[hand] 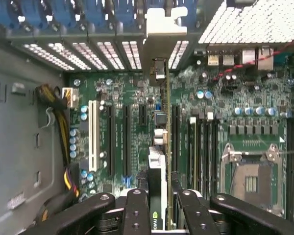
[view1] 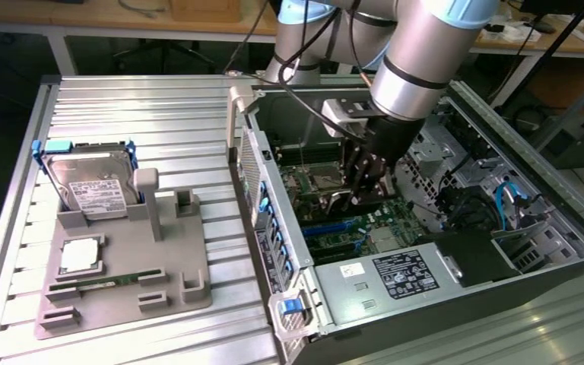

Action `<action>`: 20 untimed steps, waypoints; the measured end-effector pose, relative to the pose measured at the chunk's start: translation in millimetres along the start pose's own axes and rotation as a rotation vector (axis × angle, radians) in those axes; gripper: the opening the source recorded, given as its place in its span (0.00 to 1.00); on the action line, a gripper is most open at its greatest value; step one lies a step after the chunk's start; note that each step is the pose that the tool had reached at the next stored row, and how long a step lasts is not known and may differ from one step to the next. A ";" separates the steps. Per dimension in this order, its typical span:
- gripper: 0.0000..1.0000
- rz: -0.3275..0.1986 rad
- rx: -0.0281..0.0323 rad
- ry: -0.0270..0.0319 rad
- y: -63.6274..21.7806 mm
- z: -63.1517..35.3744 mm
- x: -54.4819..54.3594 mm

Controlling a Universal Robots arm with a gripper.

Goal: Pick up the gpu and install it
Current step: 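Insert the gpu into the slot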

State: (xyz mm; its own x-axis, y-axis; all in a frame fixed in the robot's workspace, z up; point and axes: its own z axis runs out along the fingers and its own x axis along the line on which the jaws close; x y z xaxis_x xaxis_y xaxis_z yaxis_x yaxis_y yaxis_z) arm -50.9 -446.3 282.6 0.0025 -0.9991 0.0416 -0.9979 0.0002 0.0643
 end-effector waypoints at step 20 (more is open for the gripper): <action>0.27 0.001 0.0108 -0.0022 12.9 16.2 -1.0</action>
State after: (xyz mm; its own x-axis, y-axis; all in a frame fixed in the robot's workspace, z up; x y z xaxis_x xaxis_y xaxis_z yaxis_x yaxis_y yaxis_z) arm -64.8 -446.0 267.2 0.0018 -0.9992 0.0394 -0.9986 0.0003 0.0535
